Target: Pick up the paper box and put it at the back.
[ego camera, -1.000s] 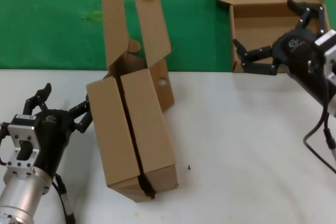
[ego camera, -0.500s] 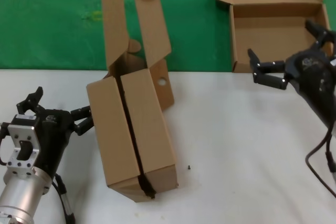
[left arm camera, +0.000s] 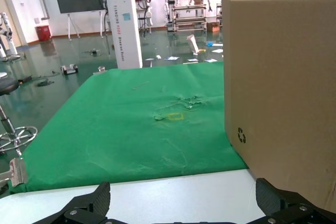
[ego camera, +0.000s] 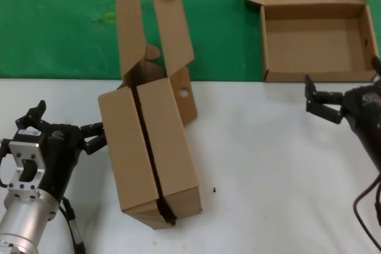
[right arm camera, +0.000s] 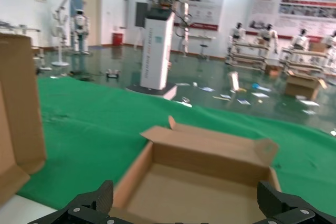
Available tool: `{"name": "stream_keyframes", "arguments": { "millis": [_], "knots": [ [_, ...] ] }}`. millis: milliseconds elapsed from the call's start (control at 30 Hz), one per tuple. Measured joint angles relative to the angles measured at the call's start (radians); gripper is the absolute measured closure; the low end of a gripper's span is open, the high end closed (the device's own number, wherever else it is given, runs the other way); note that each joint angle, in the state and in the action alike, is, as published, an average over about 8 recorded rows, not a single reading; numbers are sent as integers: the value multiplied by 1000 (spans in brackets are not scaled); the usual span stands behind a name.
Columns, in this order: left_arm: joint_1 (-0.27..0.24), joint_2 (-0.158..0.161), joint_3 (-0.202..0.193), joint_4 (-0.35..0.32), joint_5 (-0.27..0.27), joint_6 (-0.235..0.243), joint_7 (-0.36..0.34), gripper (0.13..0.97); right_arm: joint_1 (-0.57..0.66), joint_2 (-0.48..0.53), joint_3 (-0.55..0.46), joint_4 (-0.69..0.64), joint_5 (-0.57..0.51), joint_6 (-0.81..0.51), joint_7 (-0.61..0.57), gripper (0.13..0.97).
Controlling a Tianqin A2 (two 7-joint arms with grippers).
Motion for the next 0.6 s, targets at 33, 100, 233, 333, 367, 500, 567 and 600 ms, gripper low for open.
{"name": "stream_keyframes", "arguments": {
  "millis": [33, 100, 233, 333, 367, 500, 567, 600],
  "knots": [
    [0, 0, 0, 0, 0, 0, 0, 158, -8, -1, 1, -1, 11, 11, -6, 129],
    [0, 0, 0, 0, 0, 0, 0, 149, -24, -3, 3, -4, 33, 32, -19, 129],
    [0, 0, 0, 0, 0, 0, 0, 132, -57, -8, 6, -10, 76, 76, -45, 129],
    [0, 0, 0, 0, 0, 0, 0, 132, -81, -11, 9, -15, 110, 109, -65, 129],
    [0, 0, 0, 0, 0, 0, 0, 132, -88, -12, 10, -16, 119, 118, -70, 129],
    [0, 0, 0, 0, 0, 0, 0, 132, -108, -14, 12, -20, 147, 145, -87, 129],
    [0, 0, 0, 0, 0, 0, 0, 132, -112, -15, 13, -20, 152, 151, -90, 129],
    [0, 0, 0, 0, 0, 0, 0, 132, -113, -15, 13, -20, 153, 152, -90, 129]
  ]
}}
